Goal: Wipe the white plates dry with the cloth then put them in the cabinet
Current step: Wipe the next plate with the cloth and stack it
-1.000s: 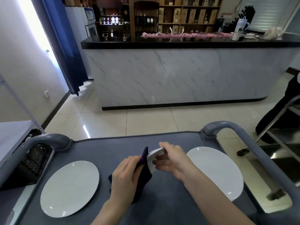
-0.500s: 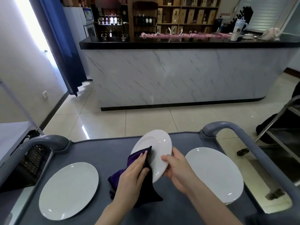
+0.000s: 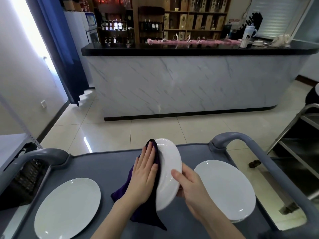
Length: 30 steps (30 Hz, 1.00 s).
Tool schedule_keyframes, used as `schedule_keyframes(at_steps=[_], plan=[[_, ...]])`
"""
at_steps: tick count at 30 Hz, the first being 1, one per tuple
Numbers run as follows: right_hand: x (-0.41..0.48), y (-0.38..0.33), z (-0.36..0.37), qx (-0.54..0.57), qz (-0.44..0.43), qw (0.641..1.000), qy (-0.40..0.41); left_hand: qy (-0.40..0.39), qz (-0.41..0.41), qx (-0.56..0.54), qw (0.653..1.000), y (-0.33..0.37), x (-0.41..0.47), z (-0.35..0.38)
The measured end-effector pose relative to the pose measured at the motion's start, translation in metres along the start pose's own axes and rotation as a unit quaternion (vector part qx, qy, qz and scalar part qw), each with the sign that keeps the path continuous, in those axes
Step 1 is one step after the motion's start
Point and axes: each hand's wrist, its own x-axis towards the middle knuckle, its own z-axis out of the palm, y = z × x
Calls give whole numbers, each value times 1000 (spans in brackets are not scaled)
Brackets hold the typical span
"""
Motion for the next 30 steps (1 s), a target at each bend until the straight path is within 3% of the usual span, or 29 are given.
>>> schedule_keyframes(at_steps=[8, 12, 17, 24, 30], plan=[[11, -6, -16, 79, -4, 997, 13, -35, 4, -23, 999, 5, -26, 13], [10, -2, -12, 65, 14, 998, -5, -49, 10, -1, 999, 23, -27, 25], [3, 4, -6, 38, 26, 999, -27, -43, 16, -44, 998, 23, 2, 14], [3, -9, -19, 36, -12, 999, -34, 9, -81, -138, 987, -13, 9, 3], [15, -18, -28, 92, -14, 996, 0, 28, -32, -124, 991, -5, -26, 20]])
